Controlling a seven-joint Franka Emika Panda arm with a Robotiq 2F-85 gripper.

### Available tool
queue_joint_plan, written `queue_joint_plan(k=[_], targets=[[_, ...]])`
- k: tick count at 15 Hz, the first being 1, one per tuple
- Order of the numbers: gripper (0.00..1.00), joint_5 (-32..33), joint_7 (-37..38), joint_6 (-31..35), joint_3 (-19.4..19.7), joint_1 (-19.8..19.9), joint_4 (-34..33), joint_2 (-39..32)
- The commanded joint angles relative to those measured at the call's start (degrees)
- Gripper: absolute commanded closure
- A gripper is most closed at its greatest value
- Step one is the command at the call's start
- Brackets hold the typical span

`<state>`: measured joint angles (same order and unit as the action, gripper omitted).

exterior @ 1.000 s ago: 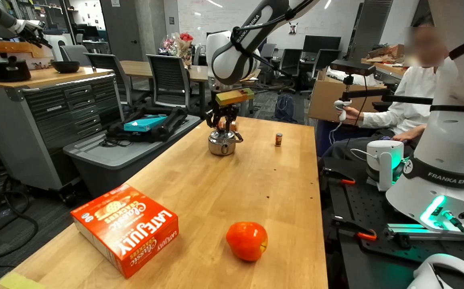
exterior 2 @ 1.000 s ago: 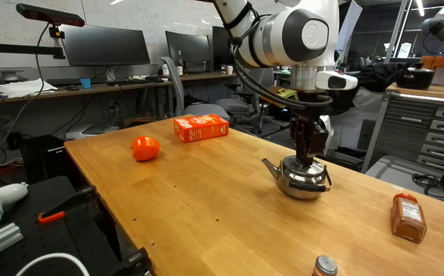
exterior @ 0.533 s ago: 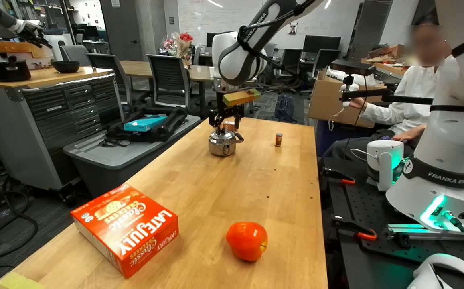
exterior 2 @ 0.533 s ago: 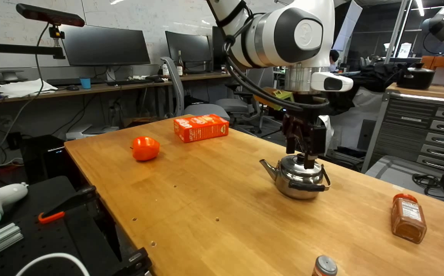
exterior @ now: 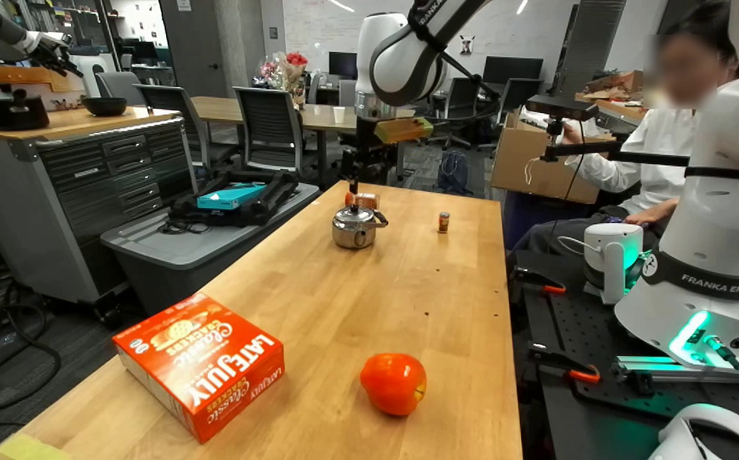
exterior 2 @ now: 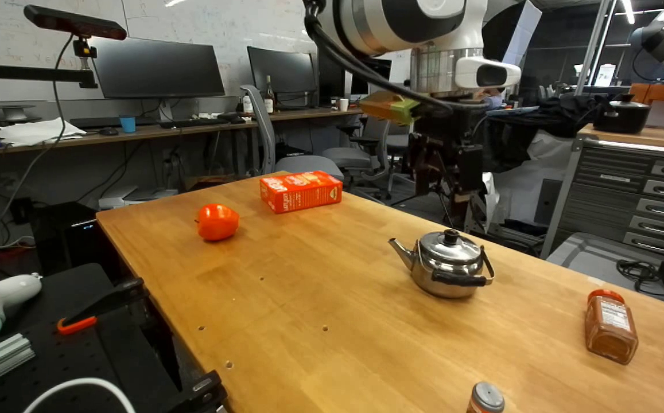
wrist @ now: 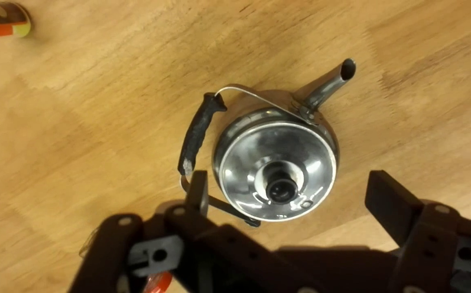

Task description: Place the lid on the teapot

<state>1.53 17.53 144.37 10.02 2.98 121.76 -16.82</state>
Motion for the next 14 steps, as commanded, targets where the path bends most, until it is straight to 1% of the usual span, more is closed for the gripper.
queue_joint_plan(k=[1, 3, 5, 9, 14], targets=[[0.00, 1.48, -4.22, 0.19, -1.02, 0.02, 5.88, 8.65], [0.00, 1.84, -7.46, -0.23, -1.92, 0.26, 7.36, 11.38], [0.00, 0.79, -11.70, -0.66, -3.00, 0.57, 9.27, 13.93], [0.00, 0.23, -17.42, -0.73, -4.32, 0.45, 13.83, 18.35], [0.00, -0.49, -22.28, -7.28, -5.18, 0.16, 17.71, 23.37]])
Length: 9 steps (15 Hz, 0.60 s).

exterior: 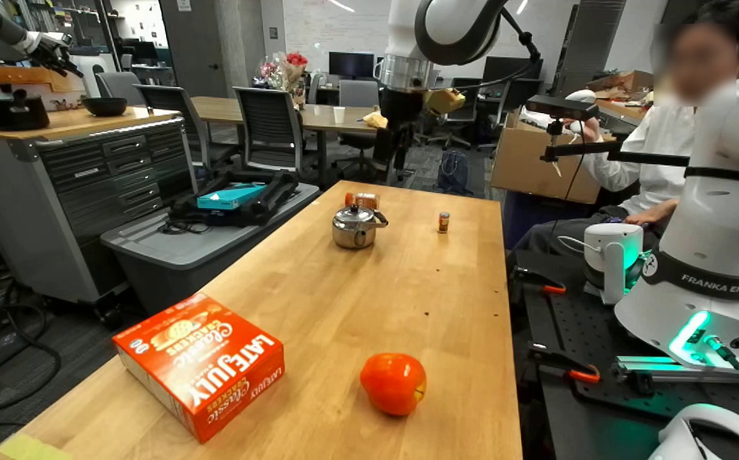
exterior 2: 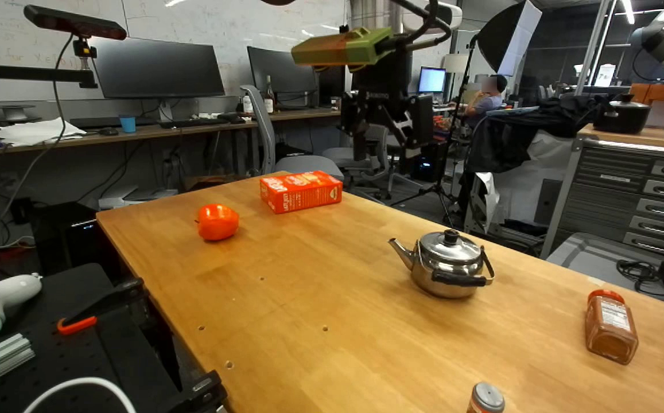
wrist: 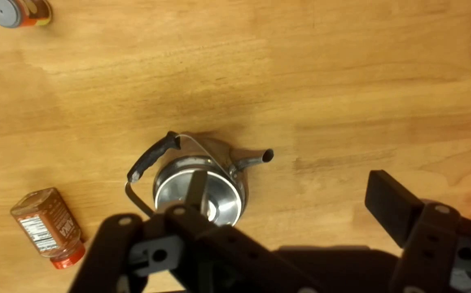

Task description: Place the lid on the teapot

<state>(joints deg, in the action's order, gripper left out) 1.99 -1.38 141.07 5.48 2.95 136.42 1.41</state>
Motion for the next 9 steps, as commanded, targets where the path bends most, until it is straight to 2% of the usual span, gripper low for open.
queue_joint_plan(k=[1, 9], targets=[[0.00, -0.71, -3.62, -5.14, -0.72, 0.16, 3.62, 6.25], [0.00, 0.35, -2.39, -9.79, -0.98, 0.28, 9.16, 16.26]])
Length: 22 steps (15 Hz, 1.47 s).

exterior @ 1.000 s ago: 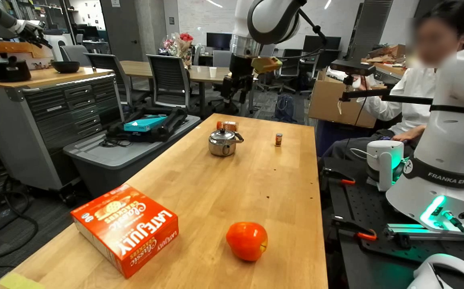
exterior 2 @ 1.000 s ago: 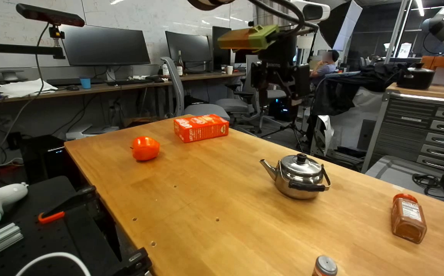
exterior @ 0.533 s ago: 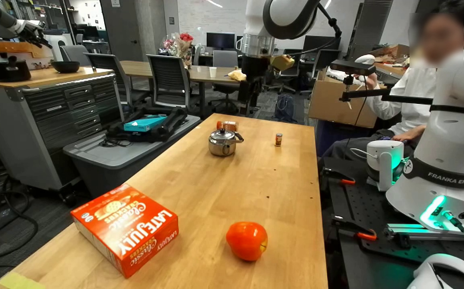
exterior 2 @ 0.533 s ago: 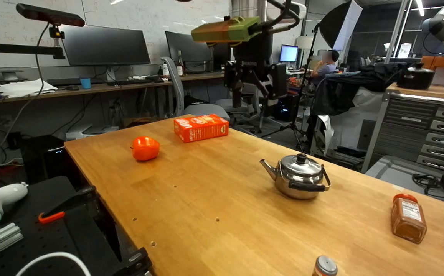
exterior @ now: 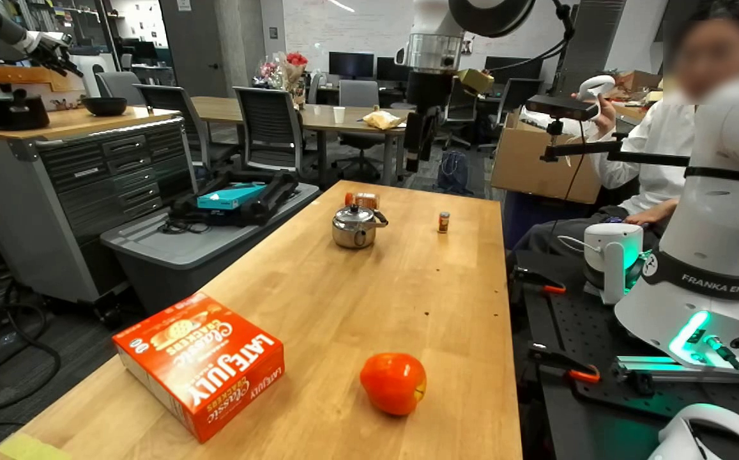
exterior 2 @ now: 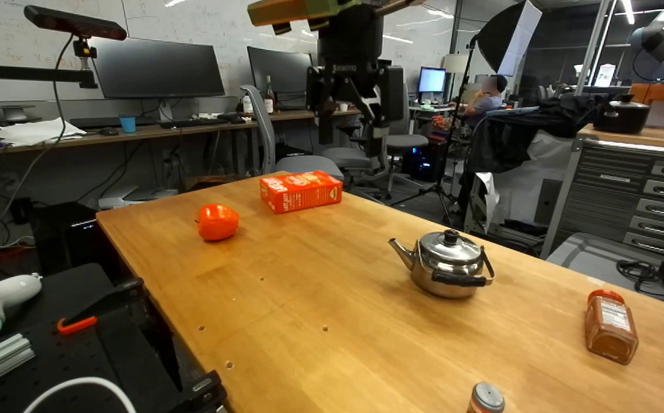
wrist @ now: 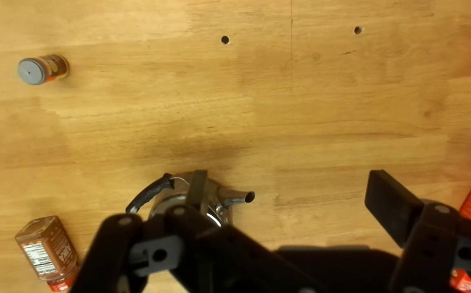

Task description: Place the lid on the teapot

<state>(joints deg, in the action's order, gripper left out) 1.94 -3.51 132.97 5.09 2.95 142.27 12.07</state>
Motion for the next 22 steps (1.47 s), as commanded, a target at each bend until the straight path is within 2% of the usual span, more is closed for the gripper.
queue_joint_plan(k=[1, 5, 8, 9, 12, 22], targets=[[0.00, 0.98, 0.00, -2.04, -0.72, 0.41, 4.01, 6.64], [0.00, 1.88, -0.88, -2.84, -0.68, 0.57, 5.96, 9.79], [0.00, 1.26, -4.61, -8.09, 0.24, -0.12, 5.11, 9.92], [0.00, 1.20, -2.01, -4.73, -0.33, 0.22, 5.05, 8.05], [0.00, 1.23, -3.17, -6.64, -0.25, 0.16, 5.05, 8.42], [0.00, 1.24, -3.49, -6.75, -0.23, 0.14, 5.05, 8.42]])
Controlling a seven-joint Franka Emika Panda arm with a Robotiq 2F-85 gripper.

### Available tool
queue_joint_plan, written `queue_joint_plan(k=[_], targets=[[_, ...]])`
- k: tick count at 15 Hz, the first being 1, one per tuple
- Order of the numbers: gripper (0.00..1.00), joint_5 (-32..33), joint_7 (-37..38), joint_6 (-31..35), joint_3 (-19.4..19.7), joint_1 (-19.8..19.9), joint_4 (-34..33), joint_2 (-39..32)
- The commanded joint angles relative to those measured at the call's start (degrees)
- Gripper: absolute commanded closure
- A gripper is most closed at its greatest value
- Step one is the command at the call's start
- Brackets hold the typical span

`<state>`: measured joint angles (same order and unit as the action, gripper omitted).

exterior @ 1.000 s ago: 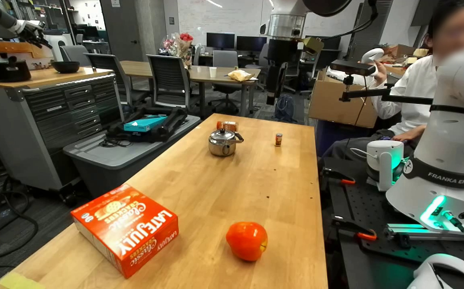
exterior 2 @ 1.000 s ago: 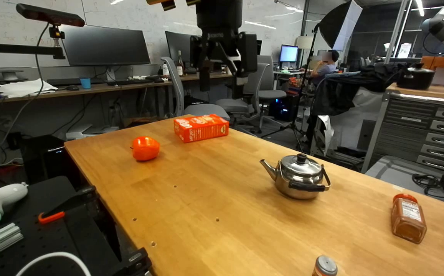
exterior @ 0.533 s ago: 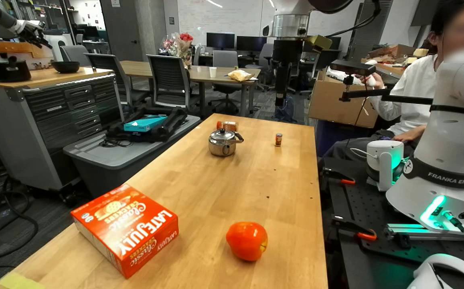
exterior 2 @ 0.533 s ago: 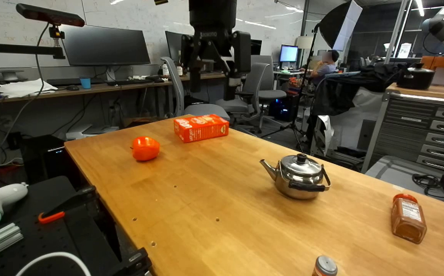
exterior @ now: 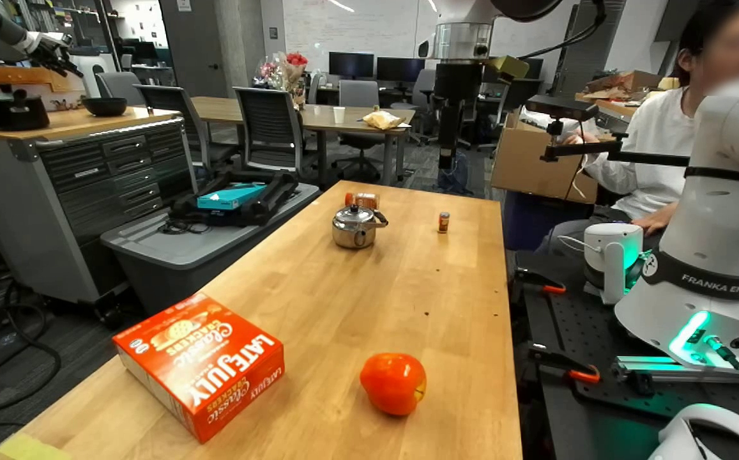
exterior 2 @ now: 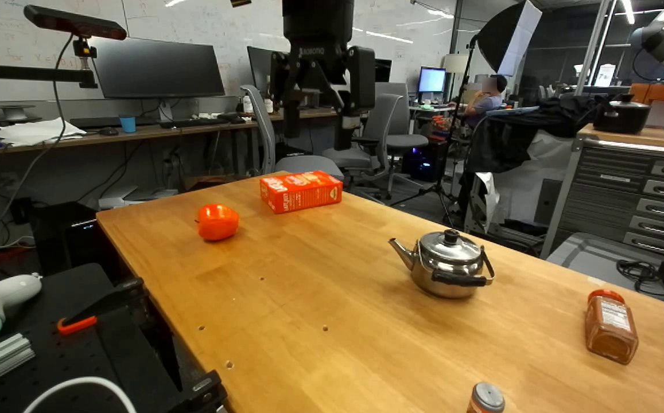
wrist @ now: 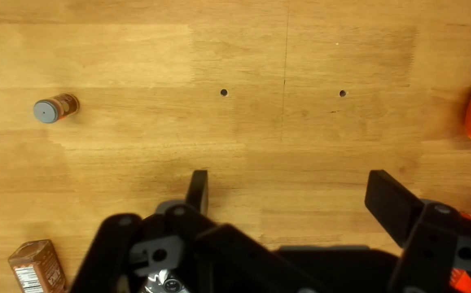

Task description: Place the lid on the teapot

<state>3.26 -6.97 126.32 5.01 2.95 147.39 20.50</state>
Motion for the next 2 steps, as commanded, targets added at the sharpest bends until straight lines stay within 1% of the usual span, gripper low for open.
queue_joint_plan(k=[1, 2], targets=[[0.00, -0.08, -0.04, -0.10, -0.16, 0.14, -0.06, 0.00], [0.00, -0.08, -0.04, -0.11, -0.16, 0.14, -0.06, 0.00]])
